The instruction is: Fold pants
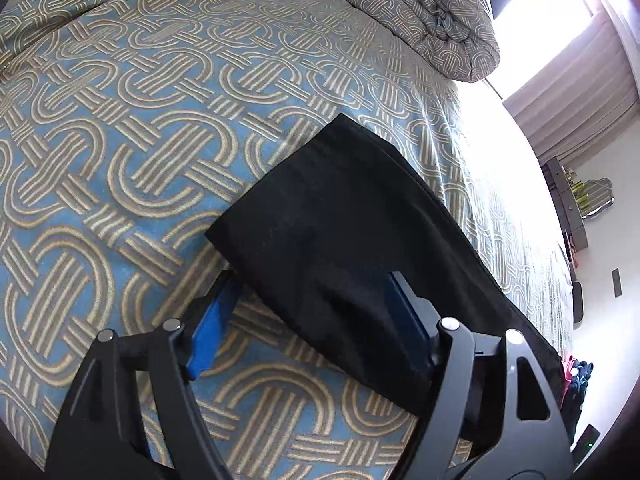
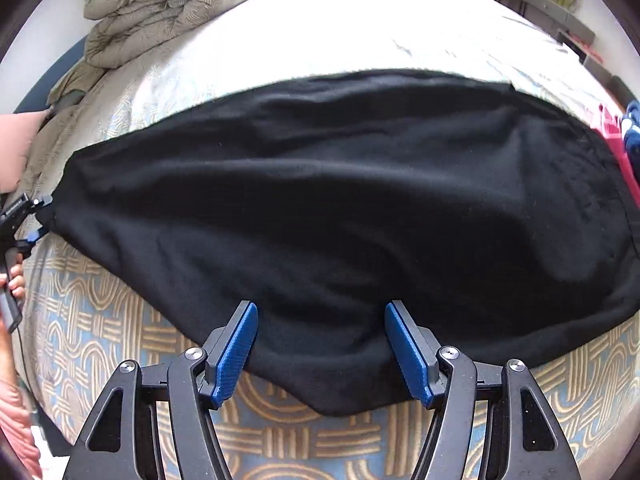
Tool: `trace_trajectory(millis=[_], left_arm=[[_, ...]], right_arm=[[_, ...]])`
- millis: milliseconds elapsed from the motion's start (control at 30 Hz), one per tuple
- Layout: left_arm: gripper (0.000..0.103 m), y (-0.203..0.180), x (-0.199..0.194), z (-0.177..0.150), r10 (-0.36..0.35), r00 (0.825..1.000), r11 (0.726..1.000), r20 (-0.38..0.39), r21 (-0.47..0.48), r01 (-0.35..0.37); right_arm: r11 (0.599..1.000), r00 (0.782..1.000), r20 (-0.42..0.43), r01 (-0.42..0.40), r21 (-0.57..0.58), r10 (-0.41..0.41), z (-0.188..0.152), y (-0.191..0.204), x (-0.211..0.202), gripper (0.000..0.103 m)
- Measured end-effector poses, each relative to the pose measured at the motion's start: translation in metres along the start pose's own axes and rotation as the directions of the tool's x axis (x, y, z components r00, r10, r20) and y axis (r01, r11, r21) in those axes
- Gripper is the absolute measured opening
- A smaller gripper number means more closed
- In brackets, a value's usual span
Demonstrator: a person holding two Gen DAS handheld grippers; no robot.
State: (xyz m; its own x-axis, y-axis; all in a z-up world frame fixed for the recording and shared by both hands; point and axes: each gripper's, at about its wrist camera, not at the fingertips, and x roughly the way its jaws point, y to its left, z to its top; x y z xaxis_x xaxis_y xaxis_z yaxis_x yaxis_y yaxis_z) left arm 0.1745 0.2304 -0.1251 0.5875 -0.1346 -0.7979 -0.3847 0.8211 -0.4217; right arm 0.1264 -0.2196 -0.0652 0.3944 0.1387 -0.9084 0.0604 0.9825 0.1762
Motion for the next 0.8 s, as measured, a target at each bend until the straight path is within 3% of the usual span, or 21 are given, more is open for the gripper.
trace_trajectory(millis=[100,233,333,433,500,567,633,733,800], left_arm=[[0.077,0.0,0.0,-0.001,-0.022,1.0,1.0,-0.006,-0.023,0.022],[0.081,0.003,0.002,-0.006,-0.037,0.999,0.999,-0.008,-0.033,0.037],[0.083,0.0,0.005,-0.003,-0.036,0.999,0.999,-0.009,-0.034,0.035],[0.083,-0.002,0.008,0.001,-0.031,1.0,0.999,-0.003,-0.02,0.03],[0.083,-0.004,0.01,0.003,-0.027,1.0,1.0,-0.003,-0.002,0.027],[0.083,-0.006,0.012,0.005,-0.018,1.0,0.999,-0.023,0.031,0.019],[0.088,-0.009,0.014,0.006,-0.025,0.999,0.996,-0.043,0.081,0.029],[0.102,-0.009,0.017,0.006,-0.093,0.994,0.989,-0.058,0.11,0.099],[0.102,-0.009,0.017,0.006,-0.09,0.994,0.99,-0.055,0.105,0.095]], right_arm=[[0.997,0.996,0.058,-0.068,-0.028,0.07,0.014,0.025,-0.008,0.068],[0.977,0.982,0.067,-0.168,-0.135,0.178,0.044,0.075,0.001,0.068],[0.952,0.978,0.039,-0.192,-0.24,0.207,0.076,0.126,0.022,0.068],[0.935,0.969,-0.026,-0.246,-0.255,0.248,0.103,0.157,0.044,0.068],[0.932,0.96,-0.078,-0.28,-0.232,0.269,0.107,0.177,0.063,0.068],[0.938,0.962,-0.113,-0.269,-0.217,0.249,0.091,0.184,0.076,0.068],[0.942,0.97,-0.092,-0.242,-0.233,0.227,0.079,0.181,0.078,0.069],[0.933,0.967,-0.084,-0.255,-0.255,0.241,0.076,0.179,0.076,0.072],[0.931,0.962,-0.082,-0.271,-0.242,0.259,0.078,0.174,0.075,0.072]])
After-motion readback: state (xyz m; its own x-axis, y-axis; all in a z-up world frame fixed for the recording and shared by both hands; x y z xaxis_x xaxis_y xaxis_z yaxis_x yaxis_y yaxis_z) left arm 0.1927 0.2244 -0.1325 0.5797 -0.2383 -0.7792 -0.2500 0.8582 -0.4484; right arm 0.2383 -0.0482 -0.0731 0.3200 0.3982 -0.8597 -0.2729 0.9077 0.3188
